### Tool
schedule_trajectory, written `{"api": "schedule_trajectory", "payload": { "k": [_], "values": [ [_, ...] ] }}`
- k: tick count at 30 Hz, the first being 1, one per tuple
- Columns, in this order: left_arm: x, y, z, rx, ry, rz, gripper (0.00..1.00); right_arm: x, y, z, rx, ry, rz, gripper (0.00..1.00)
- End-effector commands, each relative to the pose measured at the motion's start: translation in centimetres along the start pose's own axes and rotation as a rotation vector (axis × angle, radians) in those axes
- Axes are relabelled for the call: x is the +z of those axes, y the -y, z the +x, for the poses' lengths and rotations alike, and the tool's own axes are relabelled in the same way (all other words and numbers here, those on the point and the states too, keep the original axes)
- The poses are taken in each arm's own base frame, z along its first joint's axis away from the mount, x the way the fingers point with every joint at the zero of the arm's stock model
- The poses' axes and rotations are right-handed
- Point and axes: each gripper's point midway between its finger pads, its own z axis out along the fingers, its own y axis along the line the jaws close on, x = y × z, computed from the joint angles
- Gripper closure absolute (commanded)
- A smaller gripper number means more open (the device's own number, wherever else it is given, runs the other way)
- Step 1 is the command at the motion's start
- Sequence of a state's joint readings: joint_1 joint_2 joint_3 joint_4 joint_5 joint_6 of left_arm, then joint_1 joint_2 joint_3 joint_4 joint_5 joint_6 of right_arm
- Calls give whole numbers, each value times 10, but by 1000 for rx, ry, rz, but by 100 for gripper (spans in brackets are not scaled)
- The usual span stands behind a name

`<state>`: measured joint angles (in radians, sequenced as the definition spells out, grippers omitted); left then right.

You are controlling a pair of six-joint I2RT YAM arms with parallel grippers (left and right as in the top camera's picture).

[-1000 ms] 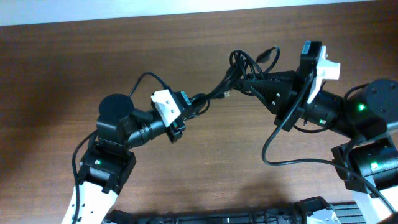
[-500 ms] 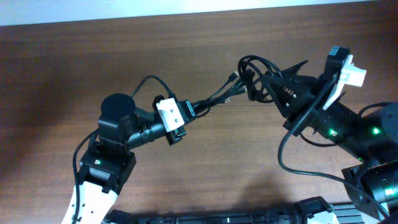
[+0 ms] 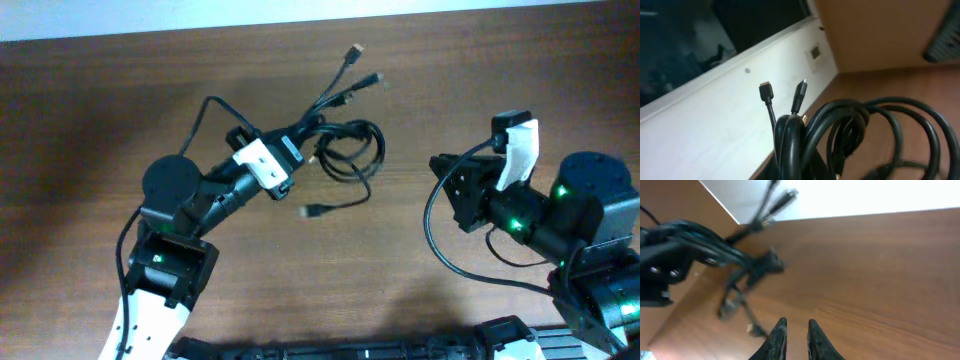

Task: Untangle cables

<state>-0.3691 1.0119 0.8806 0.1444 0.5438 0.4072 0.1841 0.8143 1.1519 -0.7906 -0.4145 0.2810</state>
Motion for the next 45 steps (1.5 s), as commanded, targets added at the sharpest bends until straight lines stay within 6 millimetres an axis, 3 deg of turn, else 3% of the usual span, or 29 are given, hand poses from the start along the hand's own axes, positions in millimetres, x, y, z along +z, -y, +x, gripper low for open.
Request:
{"api": "schedule_trajectory", "payload": {
  "k": [1, 4, 5, 9, 13, 18, 21, 23, 29, 30, 32, 36, 41, 45],
  "values": [
    [-1, -7, -5, -24, 9, -30, 100, -5, 5, -5, -19, 22, 42, 83],
    [-1, 4, -10, -22, 36, 37, 100, -5, -3, -8, -24, 34, 1, 29],
    [-1, 7, -11, -19, 41, 52, 100, -5, -9, -10, -24, 38, -33, 20],
    [-4, 25, -18, 28, 89, 158, 100, -6, -21, -24, 102, 82, -101, 15],
    [-3, 27, -19, 30, 98, 172, 100, -6, -56, -23, 80, 30, -316, 15],
    [-4, 23, -28, 59, 133, 155, 100, 12, -66, -8, 134, -108, -434, 15],
    [-4, 23, -29, 61, 136, 154, 100, 29, -56, 0, 240, -179, -411, 16],
    [-4, 23, -30, 64, 140, 153, 100, 36, -53, 3, 272, -210, -410, 28],
    [-4, 23, -30, 65, 141, 153, 100, 43, -52, 6, 286, -235, -418, 51],
    [-4, 23, -30, 65, 142, 152, 100, 43, -51, 6, 286, -234, -416, 60],
    [-4, 22, -32, 69, 146, 151, 100, 43, -51, 6, 287, -236, -414, 69],
    [-4, 23, -37, 84, 169, 149, 100, 44, -51, 6, 288, -237, -413, 96],
    [-4, 24, -36, 71, 162, 153, 100, 47, -46, 6, 261, -224, -390, 96],
    [-3, 28, -25, 35, 118, 172, 100, 45, -55, -16, 185, -135, -443, 96]
  ]
}}
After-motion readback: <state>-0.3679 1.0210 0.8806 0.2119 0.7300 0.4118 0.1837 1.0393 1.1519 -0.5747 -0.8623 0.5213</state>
